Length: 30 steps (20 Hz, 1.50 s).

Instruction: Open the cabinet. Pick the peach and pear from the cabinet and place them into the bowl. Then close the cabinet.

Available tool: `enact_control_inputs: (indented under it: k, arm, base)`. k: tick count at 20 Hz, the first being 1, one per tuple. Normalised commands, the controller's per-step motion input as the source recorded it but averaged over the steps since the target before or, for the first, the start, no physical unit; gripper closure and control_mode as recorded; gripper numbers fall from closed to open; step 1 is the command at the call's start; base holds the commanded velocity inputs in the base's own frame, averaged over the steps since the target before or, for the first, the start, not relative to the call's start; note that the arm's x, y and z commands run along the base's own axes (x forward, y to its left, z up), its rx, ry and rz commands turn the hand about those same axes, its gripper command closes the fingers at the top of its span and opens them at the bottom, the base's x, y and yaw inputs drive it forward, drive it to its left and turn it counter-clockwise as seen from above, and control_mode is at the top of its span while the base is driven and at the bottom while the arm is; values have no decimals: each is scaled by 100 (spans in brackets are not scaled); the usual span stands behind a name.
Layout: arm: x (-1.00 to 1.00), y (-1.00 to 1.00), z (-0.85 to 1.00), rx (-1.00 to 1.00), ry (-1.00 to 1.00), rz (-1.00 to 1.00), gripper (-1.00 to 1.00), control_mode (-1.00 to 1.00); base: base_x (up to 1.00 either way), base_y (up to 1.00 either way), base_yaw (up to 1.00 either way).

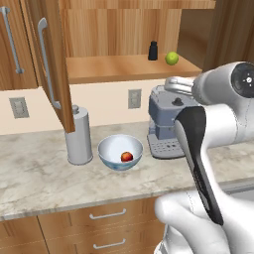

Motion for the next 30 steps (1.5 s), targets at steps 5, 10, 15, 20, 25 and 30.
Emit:
enact_control_inputs:
  k: [5, 10, 15, 20, 25, 30]
  arm:
    - [27, -3, 0, 0, 5, 3, -100, -100]
    - [43, -11, 2, -1, -2, 0, -100, -100]
    - [41, -7, 0, -8, -12, 0, -100, -100]
    - [43, -24, 0, -3, -15, 0, -100, -100]
    - [52, -29, 5, 0, -1, 0, -100, -100]
    - [76, -25, 26, 1, 2, 0, -100, -100]
  base:
    - [0, 0, 0]
    - [0, 0, 0]
    - [0, 0, 0]
    - [0, 0, 0]
    - [0, 0, 0]
    - [0, 0, 0]
